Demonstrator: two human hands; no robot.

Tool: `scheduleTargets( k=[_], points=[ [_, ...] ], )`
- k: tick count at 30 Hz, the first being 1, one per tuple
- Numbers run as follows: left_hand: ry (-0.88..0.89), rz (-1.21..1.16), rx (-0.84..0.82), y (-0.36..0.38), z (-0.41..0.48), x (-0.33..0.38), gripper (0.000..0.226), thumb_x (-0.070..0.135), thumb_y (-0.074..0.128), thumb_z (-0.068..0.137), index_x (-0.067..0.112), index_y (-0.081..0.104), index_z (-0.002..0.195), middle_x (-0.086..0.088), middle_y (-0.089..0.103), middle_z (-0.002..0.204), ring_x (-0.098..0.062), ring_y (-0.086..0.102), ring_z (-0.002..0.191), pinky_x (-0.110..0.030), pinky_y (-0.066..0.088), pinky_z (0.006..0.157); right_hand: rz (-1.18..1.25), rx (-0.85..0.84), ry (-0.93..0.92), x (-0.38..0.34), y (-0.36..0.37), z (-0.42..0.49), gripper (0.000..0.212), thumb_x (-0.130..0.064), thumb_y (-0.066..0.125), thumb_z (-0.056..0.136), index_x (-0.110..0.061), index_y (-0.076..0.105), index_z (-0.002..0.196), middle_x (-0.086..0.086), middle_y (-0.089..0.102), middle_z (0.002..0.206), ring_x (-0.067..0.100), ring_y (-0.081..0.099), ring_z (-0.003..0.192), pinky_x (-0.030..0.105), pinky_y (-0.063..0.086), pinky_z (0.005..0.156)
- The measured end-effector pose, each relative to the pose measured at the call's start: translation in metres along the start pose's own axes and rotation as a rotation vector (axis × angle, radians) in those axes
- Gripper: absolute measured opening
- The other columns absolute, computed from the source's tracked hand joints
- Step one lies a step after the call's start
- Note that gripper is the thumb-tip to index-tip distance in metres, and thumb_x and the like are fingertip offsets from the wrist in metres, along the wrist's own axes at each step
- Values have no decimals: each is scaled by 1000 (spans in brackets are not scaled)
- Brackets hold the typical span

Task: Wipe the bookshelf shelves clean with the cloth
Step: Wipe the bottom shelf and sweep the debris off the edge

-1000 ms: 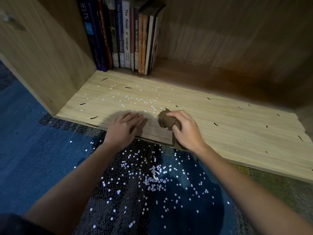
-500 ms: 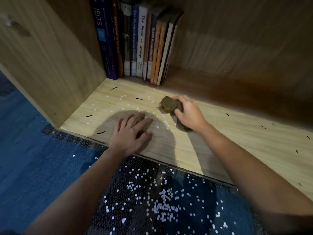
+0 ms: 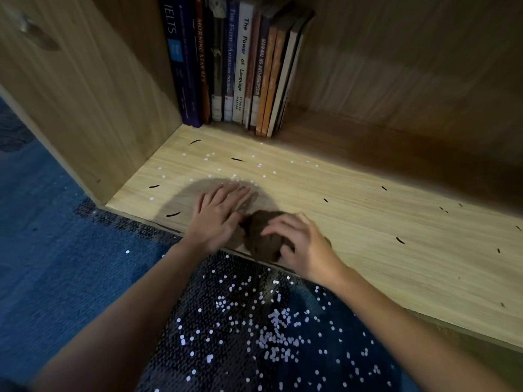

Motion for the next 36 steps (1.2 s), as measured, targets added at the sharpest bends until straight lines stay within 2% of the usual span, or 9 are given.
scheduleTargets(
  k=[2, 5, 8, 12, 15, 19, 24, 30, 36],
  points=[
    [6, 24, 13, 0, -7, 2, 62, 46, 20, 83, 34, 29, 143, 9, 26, 152, -13, 12, 142, -42, 0, 117, 96, 70, 7, 4, -4, -4, 38, 1, 50, 78, -18, 64, 107, -1, 60, 113, 15, 52, 103, 31, 41, 98],
    [-15, 120, 33, 8, -27, 7, 69, 51, 15, 79, 32, 28, 144, 10, 22, 153, -12, 9, 143, -40, -7, 115, 64, 171, 147, 24, -11, 14, 42, 7, 50, 76, -18, 63, 108, 2, 60, 111, 21, 52, 104, 46, 41, 98],
    [-84, 222, 50, 20, -50, 13, 72, 57, 9, 77, 34, 23, 145, 11, 14, 155, -10, 4, 143, -37, -11, 114, -6, 104, 192, 31, -8, 14, 44, 4, 51, 76, -20, 62, 111, 3, 59, 117, 26, 49, 113, 54, 37, 99],
    [-182, 254, 92, 28, -69, 10, 85, 66, -3, 72, 32, 9, 148, 5, 6, 157, -14, -4, 144, -38, -14, 114, -42, 30, 54, -2, 10, -30, 39, -16, 41, 79, -25, 61, 112, -5, 59, 118, 22, 48, 118, 46, 31, 107],
    [-168, 274, 60, 26, -73, 9, 85, 66, -7, 71, 32, 1, 149, 3, 0, 158, -13, -10, 144, -39, -16, 114, 179, 24, 89, -20, 9, -43, 39, -5, 46, 77, -19, 64, 108, -5, 59, 115, 15, 49, 112, 34, 29, 108],
    [-185, 223, 43, 21, -71, 11, 73, 61, 9, 81, 33, 8, 148, 4, 5, 156, -13, -3, 144, -36, -15, 114, 182, 138, 206, -10, -2, -23, 41, 9, 53, 78, -17, 64, 109, -3, 57, 108, 17, 50, 101, 40, 42, 100],
    [-173, 119, 74, 14, -69, 8, 64, 51, 20, 83, 32, 28, 144, 4, 22, 151, -17, 16, 141, -36, -3, 117, 42, 42, 117, -20, 12, -37, 40, 0, 50, 80, -21, 63, 111, -4, 60, 115, 21, 46, 113, 39, 30, 104],
    [-146, 99, 19, 2, -68, 3, 63, 42, 14, 82, 35, 30, 143, 7, 27, 150, -17, 24, 137, -34, 7, 116, 197, 27, 242, -24, 2, -12, 43, 6, 46, 81, -20, 63, 111, 2, 58, 116, 16, 46, 107, 35, 32, 102],
    [-105, 130, -49, -3, -72, -1, 62, 45, 20, 85, 34, 23, 146, 8, 20, 153, -17, 20, 140, -33, 4, 115, 91, -69, 95, -37, 19, -23, 44, -3, 42, 76, -22, 63, 109, -5, 60, 116, 17, 44, 115, 43, 27, 105]
  ],
)
Point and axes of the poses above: each hand's wrist, its own z-axis towards the middle knuckle, its own y-axis out of the palm, x = y × z, the point moved 1 cm from there along z, towards the middle knuckle
